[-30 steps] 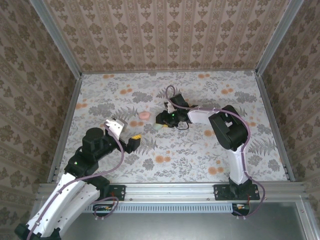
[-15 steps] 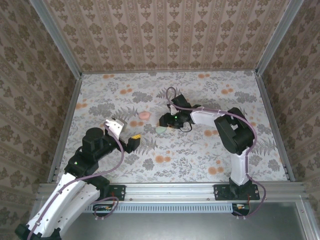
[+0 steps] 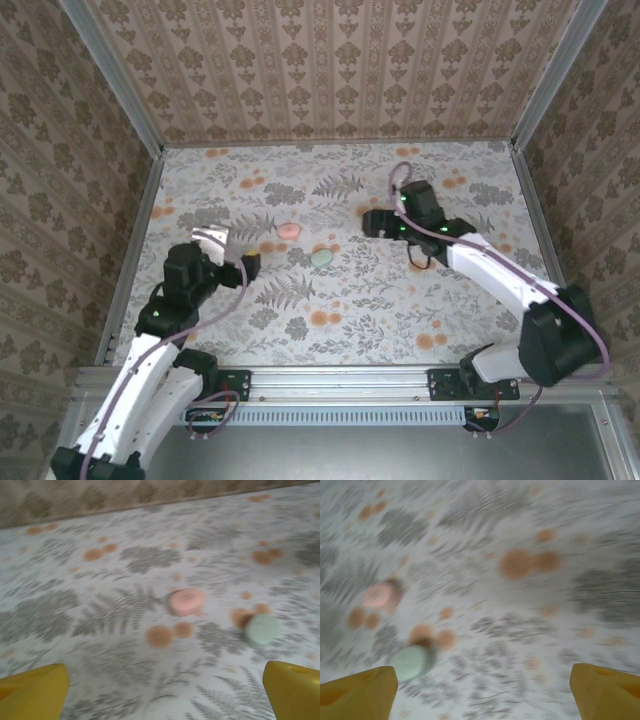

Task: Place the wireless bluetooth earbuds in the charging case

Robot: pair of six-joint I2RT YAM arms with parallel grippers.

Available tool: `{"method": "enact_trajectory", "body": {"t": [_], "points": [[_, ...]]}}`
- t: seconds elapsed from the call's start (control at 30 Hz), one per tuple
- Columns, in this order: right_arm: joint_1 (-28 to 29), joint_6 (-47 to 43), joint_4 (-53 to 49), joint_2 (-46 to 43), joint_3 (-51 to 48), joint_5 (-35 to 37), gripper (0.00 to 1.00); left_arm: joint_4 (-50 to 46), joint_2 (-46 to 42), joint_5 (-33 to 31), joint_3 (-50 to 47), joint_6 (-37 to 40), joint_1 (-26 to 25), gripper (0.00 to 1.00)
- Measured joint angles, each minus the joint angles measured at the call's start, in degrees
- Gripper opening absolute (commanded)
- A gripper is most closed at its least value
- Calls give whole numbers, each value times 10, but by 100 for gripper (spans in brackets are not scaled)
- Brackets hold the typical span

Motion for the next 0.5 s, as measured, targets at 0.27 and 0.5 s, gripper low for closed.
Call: {"method": "enact_trajectory", "body": {"t": [0.27, 0.5], "points": [[-123, -51, 72, -125, -150, 135, 100, 153, 128, 90, -67, -73, 267, 100], [-148, -116, 203, -119, -256, 173, 100, 241, 181, 85, -103, -79, 288, 100]]}}
